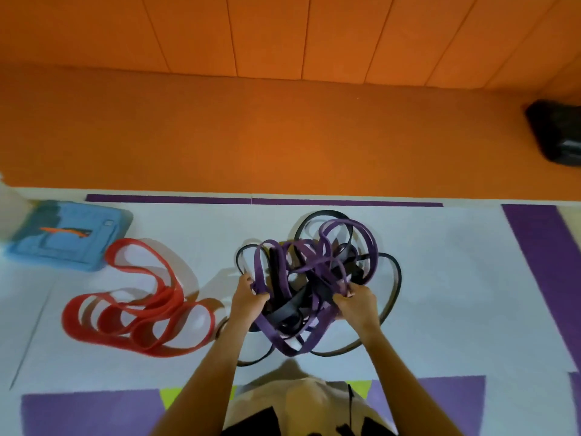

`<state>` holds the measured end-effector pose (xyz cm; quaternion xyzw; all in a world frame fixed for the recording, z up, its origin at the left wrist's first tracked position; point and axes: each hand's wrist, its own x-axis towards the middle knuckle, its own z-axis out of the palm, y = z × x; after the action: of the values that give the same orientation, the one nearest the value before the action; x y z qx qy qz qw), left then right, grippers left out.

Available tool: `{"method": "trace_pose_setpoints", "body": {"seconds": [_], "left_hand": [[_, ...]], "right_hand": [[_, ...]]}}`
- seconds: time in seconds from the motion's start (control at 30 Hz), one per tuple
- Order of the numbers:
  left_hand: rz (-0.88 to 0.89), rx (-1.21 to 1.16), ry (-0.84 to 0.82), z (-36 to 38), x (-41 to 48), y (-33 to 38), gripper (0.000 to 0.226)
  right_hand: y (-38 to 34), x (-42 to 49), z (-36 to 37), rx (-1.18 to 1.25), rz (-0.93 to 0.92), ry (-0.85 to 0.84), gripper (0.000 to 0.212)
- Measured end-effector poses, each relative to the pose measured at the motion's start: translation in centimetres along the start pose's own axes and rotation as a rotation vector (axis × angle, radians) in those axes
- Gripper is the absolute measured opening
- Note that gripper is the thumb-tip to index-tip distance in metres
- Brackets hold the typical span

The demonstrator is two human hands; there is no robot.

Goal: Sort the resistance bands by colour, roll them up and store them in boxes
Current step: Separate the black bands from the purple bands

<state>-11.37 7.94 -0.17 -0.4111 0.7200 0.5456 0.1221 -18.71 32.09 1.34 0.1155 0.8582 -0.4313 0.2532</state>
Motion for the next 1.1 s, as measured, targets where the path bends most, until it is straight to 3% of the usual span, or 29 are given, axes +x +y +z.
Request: {"method": "trace_pose_setpoints", "body": {"seconds": [0.1, 0.2, 0.37, 0.53, 0.67, 0.77, 0.9, 1.03, 1.1], "left_hand": [[0.085, 0.044, 0.024, 0.1, 0.7, -0.7, 0.050], [0.081, 0.013, 0.018, -0.2, 1.4, -0.8, 0.030], [-0.034, -0.185, -0.209, -0.8, 2.5, -0.4, 0.064], [-0.037, -0.235, -0.306, -2.3, 2.7, -0.7, 0.015], [0.019, -0.499, -0.407, -6.6, 3.3, 0.8, 0.011], [0.064, -0.663, -0.391, -10.3, 3.3, 1.6, 0.013], [0.131, -0.487, -0.354, -13.3, 3.2, 0.4, 0.035], [0.058, -0.432, -0.246, -13.3, 2.8, -2.4, 0.019], [0.033, -0.308, -0.170, -13.1, 2.8, -3.7, 0.021]], "right_hand": [[1.1, -1.2, 0.9, -0.053, 0.054, -0.046, 0.008], [2.1, -1.9, 1.5, -0.092, 0.023, 0.053, 0.011], [1.6, -3.8, 2.9, 0.089, 0.013, 0.064, 0.014], [0.4, -5.4, 4.7, 0.185, -0.056, 0.137, 0.038], [-0.6, -6.0, 5.1, 0.339, -0.077, 0.260, 0.043], [-1.4, -6.0, 5.7, 0.337, -0.052, 0.380, 0.042], [-1.4, -5.8, 7.0, 0.239, 0.041, 0.428, 0.051], [-1.3, -6.3, 9.1, 0.102, 0.015, 0.352, 0.056], [-1.7, -6.3, 9.6, -0.129, -0.041, 0.391, 0.057]]}}
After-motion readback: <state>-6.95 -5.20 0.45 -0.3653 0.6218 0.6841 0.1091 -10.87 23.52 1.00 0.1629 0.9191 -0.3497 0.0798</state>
